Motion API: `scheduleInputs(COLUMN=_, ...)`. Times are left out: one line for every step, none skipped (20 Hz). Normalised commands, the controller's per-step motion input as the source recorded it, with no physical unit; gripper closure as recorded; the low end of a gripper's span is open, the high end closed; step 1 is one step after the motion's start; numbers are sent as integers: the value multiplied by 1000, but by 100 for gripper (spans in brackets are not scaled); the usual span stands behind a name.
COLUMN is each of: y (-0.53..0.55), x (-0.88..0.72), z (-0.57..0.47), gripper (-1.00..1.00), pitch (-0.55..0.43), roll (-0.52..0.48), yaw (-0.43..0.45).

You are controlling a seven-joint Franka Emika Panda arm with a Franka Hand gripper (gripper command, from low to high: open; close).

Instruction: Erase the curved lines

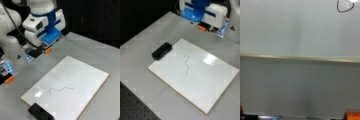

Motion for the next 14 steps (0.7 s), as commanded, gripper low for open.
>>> scheduleInputs(y=-508, x=82, z=-47, gripper=-100, pitch=52, roll=60, yaw=158)
scheduleInputs(y=-500, x=90, z=-40, gripper=-100, pitch=47, roll=60, yaw=168)
scheduleInputs(y=-467, x=98, z=-31, gripper=-100, pitch=43, roll=57, yaw=173)
scheduleInputs(y=-443, x=105, z=-29, gripper=-100, pitch=14, roll=7, yaw=159)
scheduleInputs(y=-427, x=115, z=-27, gripper=-100, pitch=-1, roll=-32, yaw=145)
scheduleInputs(y=-380, x=123, z=-19, gripper=-100, pitch=-7, roll=-47, yaw=135)
scheduleInputs(y=-359, x=135, z=-15, gripper=-100, pitch=-17, roll=-77, yaw=133)
scheduleInputs(y=-350, x=147, z=-9, gripper=-100, pitch=-11, roll=-100, yaw=130)
scheduleInputs(y=-355, x=161, z=-8, gripper=-100, pitch=-3, roll=-112, yaw=131)
scheduleInputs(y=-335, x=167, z=-4, gripper=-100, pitch=3, roll=-117, yaw=134)
scheduleInputs(y=-341, x=176, z=-9, gripper=-100, pitch=8, roll=-119, yaw=137)
scheduleInputs(y=-367, x=189, z=-19, gripper=-100, pitch=11, roll=-119, yaw=148)
scheduleInputs(y=-406, x=206, z=-37, gripper=-100, pitch=15, roll=-114, yaw=160)
scheduleInputs(y=-455, x=226, z=-52, gripper=-100, pitch=25, roll=-108, yaw=173)
